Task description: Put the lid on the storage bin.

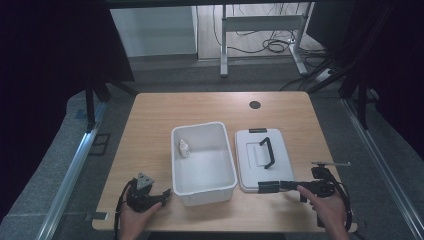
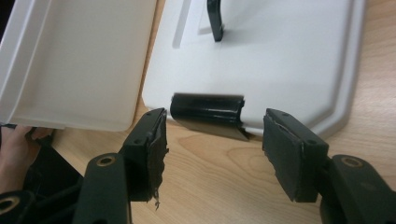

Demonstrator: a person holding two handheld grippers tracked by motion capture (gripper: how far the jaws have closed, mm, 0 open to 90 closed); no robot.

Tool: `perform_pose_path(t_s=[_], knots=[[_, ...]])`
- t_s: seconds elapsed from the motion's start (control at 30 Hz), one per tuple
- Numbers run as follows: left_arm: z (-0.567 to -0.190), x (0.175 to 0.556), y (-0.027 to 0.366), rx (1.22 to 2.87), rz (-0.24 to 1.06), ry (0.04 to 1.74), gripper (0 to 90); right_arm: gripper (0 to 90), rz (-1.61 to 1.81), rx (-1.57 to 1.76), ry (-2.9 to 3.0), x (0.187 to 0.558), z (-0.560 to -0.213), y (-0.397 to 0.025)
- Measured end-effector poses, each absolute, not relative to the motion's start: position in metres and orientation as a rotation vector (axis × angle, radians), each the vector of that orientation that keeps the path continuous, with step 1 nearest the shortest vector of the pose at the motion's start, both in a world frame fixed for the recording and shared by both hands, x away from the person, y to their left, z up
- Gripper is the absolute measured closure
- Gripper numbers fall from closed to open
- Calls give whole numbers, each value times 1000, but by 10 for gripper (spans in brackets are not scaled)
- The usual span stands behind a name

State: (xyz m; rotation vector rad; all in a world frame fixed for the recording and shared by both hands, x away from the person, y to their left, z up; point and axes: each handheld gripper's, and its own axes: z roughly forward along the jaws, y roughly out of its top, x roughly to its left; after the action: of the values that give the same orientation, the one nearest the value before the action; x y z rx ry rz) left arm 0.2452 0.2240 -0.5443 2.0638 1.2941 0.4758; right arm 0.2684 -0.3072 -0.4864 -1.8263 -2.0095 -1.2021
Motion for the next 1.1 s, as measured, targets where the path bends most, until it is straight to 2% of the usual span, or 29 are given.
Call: perform_pose_path(t_s=[1.1], knots=[[-544, 244, 223, 2061, 478, 1298, 161, 399, -1253, -1821, -2020, 279, -467, -312]])
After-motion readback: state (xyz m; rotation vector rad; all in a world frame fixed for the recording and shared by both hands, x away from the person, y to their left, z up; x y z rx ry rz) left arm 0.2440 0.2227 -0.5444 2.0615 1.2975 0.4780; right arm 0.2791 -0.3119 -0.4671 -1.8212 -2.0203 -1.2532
